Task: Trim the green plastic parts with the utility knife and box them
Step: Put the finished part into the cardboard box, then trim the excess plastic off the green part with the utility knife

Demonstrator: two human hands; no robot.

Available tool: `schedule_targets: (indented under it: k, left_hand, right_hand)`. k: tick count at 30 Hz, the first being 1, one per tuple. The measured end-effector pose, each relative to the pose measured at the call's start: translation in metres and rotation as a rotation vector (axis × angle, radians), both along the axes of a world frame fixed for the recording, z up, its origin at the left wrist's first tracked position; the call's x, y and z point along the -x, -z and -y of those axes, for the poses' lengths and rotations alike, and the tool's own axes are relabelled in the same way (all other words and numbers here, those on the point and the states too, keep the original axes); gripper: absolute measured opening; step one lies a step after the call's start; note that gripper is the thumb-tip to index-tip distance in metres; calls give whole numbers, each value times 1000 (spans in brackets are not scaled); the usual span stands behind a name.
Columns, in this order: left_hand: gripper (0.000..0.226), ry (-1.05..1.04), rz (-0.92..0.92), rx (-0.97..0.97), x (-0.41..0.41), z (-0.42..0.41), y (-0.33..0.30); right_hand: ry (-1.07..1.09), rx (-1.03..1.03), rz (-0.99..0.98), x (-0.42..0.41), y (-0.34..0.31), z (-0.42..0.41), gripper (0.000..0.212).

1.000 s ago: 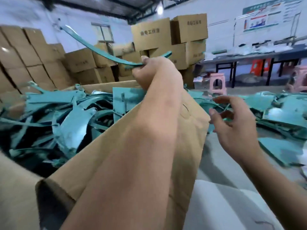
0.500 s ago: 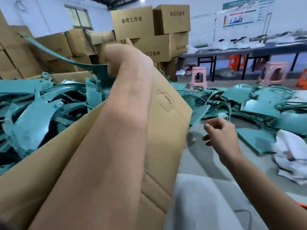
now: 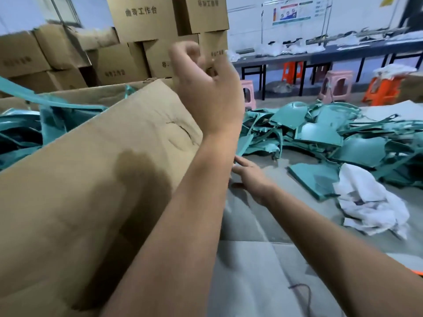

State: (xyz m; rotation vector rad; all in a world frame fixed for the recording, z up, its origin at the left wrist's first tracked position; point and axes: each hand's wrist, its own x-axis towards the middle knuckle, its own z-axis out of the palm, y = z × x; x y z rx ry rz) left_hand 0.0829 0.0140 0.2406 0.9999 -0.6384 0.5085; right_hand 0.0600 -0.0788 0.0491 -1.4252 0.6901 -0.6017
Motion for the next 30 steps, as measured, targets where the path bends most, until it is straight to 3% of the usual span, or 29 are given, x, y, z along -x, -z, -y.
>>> schedule_targets:
  k: [2, 4, 6, 8, 10, 14, 18, 21, 25, 28, 30]
  left_hand:
    - [18, 58, 95, -342, 2, 7, 29]
    - [16, 95, 135, -641, 3, 12, 60]
    - [15, 29, 196, -855, -6, 12, 90]
    - [19, -25, 320, -972, -7, 9, 117]
    - [34, -64, 447, -1121, -1, 10, 141]
    - [84, -84, 634, -1457, 14, 18, 176]
    - [67, -44, 684, -1513, 26, 24, 195]
    - [55, -70, 734, -1477, 36, 28, 197]
    - [71, -100, 745, -1370, 48, 30, 190]
    - [80, -72, 713, -1267, 58, 29, 184]
    - [79, -57, 682, -1218, 60, 28, 182]
  right_hand:
    - [65, -96, 59, -8, -3, 3, 37]
    - [289, -143, 160, -6, -5, 11, 28]
    - [595, -105, 196, 11, -7, 20, 18]
    - [864, 32, 107, 40, -8, 28, 23]
    - [975, 127, 64, 74, -5, 32, 33]
    - [1040, 122, 142, 135, 5, 34, 29]
    - [1005, 36, 272, 177, 6, 24, 25]
    - [974, 132, 345, 196, 5, 9, 24]
    - [965, 401, 471, 199, 2, -9, 18]
    - [1107, 348, 537, 189, -2, -10, 25]
    - [1212, 404, 451, 186, -2, -9, 28]
